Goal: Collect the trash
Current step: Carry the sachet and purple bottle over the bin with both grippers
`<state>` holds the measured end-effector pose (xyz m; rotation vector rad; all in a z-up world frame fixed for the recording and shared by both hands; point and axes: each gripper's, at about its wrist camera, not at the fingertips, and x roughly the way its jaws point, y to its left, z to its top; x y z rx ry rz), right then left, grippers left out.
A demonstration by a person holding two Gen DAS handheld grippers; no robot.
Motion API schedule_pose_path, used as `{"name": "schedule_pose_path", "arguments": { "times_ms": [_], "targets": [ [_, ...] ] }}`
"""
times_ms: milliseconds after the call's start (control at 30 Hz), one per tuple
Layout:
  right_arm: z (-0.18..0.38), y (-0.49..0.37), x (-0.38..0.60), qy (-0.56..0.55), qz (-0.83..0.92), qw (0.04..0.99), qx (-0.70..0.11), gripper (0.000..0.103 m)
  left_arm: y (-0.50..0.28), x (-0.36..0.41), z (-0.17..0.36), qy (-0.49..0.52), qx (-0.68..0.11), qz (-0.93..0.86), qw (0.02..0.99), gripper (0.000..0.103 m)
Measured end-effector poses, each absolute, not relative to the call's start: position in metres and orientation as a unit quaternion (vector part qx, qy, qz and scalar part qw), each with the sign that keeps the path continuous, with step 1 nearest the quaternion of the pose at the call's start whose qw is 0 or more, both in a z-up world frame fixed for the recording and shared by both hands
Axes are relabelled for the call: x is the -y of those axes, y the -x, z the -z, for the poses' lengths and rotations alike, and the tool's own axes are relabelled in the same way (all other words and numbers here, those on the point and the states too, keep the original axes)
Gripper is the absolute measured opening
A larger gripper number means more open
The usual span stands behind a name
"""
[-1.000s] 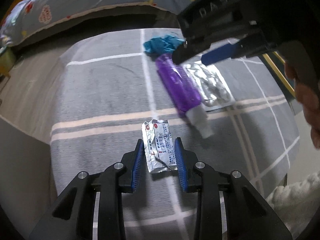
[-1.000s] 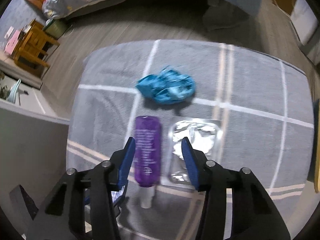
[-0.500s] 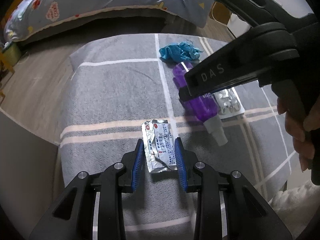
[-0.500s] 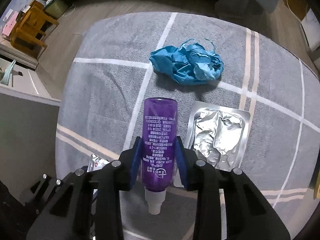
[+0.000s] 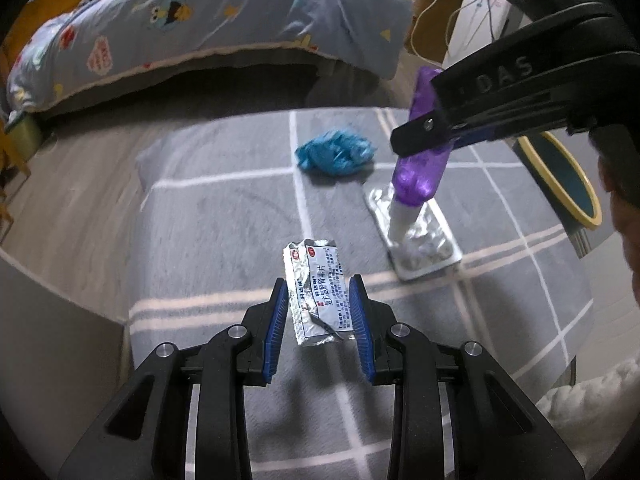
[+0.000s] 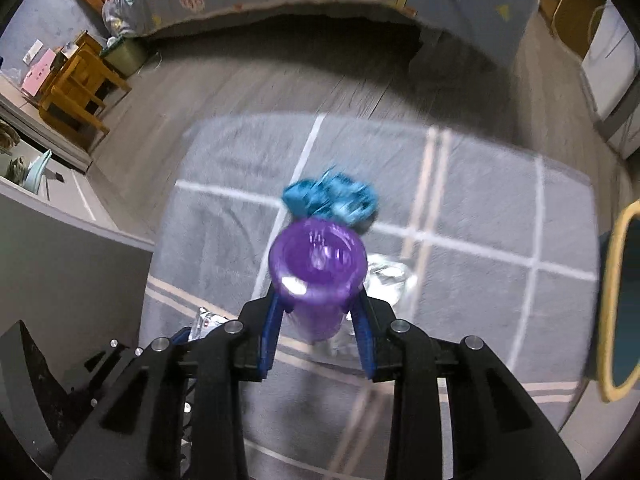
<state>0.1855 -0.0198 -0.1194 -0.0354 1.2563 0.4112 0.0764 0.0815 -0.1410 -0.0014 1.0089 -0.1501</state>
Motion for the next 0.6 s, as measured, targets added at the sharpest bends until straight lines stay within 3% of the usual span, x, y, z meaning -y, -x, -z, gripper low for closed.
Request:
{"name": "schedule_pose_path", "arguments": {
  "times_ms": [233,600],
  "targets": [
    [0.074,-0.188,0.062,-0.009,-0.178,0.825,-0.536,0.032,-0.092,-0.051,0.115,-0.029,-0.456,0.088,0.885,0.033],
    [0.068,-0.199,0.165,-0.056,-0.116,0.84,-0.527,0.032,-0.108,0.006,0.104,-0.051,-0.443,0.112,0.888,0.033]
  ]
}}
